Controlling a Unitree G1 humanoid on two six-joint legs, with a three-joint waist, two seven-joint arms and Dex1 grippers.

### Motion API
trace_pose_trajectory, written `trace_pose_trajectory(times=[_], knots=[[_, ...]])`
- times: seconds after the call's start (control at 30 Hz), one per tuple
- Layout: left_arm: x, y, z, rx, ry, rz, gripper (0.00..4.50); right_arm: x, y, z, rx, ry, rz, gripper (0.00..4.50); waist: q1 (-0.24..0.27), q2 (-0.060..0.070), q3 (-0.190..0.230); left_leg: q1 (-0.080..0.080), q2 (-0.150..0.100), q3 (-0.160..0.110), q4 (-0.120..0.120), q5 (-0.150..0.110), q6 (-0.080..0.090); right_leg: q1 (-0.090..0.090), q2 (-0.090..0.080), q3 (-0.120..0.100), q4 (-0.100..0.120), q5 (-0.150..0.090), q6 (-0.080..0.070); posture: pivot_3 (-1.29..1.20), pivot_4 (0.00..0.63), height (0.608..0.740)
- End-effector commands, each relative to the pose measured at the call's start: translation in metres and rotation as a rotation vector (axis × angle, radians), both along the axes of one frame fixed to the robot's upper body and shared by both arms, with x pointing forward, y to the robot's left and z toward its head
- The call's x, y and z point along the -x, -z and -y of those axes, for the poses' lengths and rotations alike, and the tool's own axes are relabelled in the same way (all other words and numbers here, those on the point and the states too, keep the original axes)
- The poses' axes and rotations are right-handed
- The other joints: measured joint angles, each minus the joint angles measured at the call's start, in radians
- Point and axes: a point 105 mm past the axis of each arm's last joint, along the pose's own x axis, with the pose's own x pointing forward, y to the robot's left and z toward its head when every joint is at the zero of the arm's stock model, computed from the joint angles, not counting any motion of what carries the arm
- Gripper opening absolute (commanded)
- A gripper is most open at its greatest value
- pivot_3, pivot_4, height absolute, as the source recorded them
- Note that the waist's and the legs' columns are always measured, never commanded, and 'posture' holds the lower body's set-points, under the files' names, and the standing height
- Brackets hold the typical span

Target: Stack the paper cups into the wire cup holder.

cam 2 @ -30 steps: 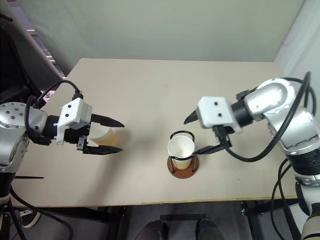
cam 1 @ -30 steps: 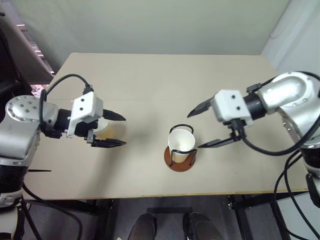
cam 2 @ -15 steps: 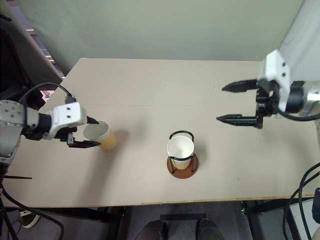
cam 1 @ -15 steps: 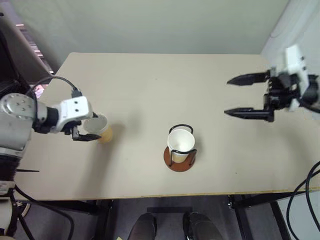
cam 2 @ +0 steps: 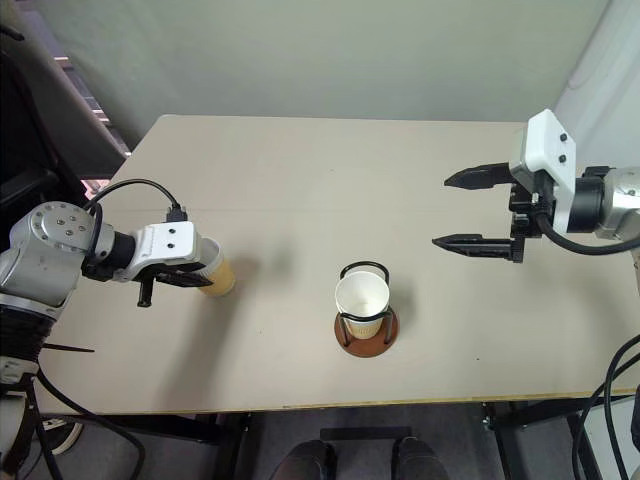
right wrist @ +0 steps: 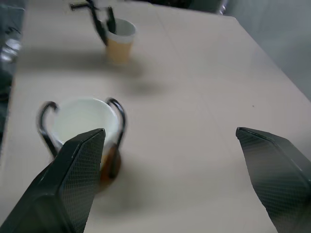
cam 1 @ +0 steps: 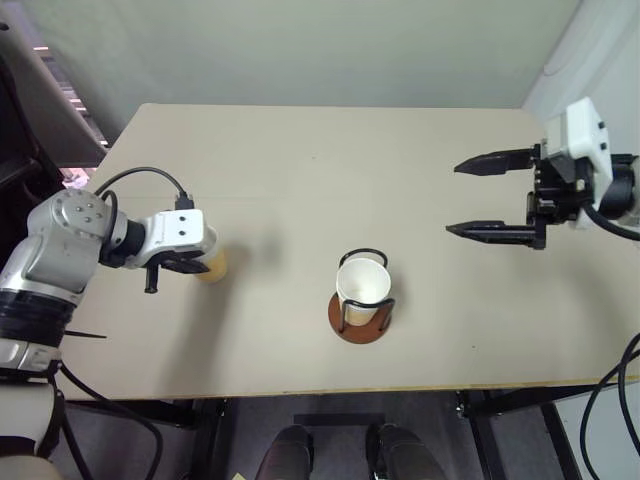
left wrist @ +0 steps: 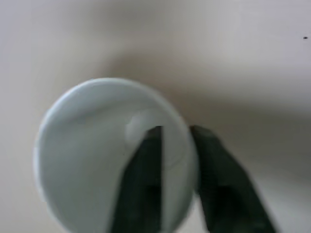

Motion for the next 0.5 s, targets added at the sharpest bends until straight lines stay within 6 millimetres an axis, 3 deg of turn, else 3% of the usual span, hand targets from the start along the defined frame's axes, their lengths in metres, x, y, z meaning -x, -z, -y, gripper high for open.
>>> trace_pose_trajectory(times=[0.03,0.13,0.33,0.4,0.5], knots=[[0.003,-0.029,0.023,0.080,0.128,0.044,0.07,0.020,-0.019,-0.004,-0.031,-0.062,0.072,4.50,0.002,0.000,0.000,0.000,0.000,0.000,0.000,0.000,0.000,0.000,0.000,0.000,0.000,0.000,0.000,0.00,0.150,0.740],[0.011,-0.055,0.059,0.230,0.301,0.048,0.07,0.026,-0.022,-0.005,-0.055,-0.079,0.070,4.50,0.008,0.000,0.000,0.000,0.000,0.000,0.002,0.000,0.000,0.001,0.000,0.000,0.000,0.000,0.001,0.00,0.150,0.740],[0.038,-0.140,0.156,0.462,0.803,0.167,0.07,0.035,-0.034,0.012,-0.059,-0.003,0.105,4.50,0.024,-0.001,0.000,-0.002,-0.001,0.000,0.005,0.000,0.001,0.002,-0.001,0.000,-0.001,0.002,0.004,0.00,0.150,0.740],[0.045,-0.154,0.175,0.490,0.909,0.174,0.07,0.037,-0.036,0.016,-0.057,0.022,0.113,4.50,0.023,-0.001,0.000,-0.001,-0.002,0.001,0.004,-0.001,0.003,0.003,-0.002,0.001,-0.002,0.002,0.005,0.00,0.150,0.740],[0.049,-0.159,0.192,0.490,0.999,0.157,0.07,0.041,-0.038,0.020,-0.051,0.048,0.120,4.50,0.019,0.000,-0.001,0.000,-0.002,0.003,0.004,-0.001,0.003,0.004,-0.002,0.001,-0.002,0.002,0.006,0.00,0.150,0.740]])
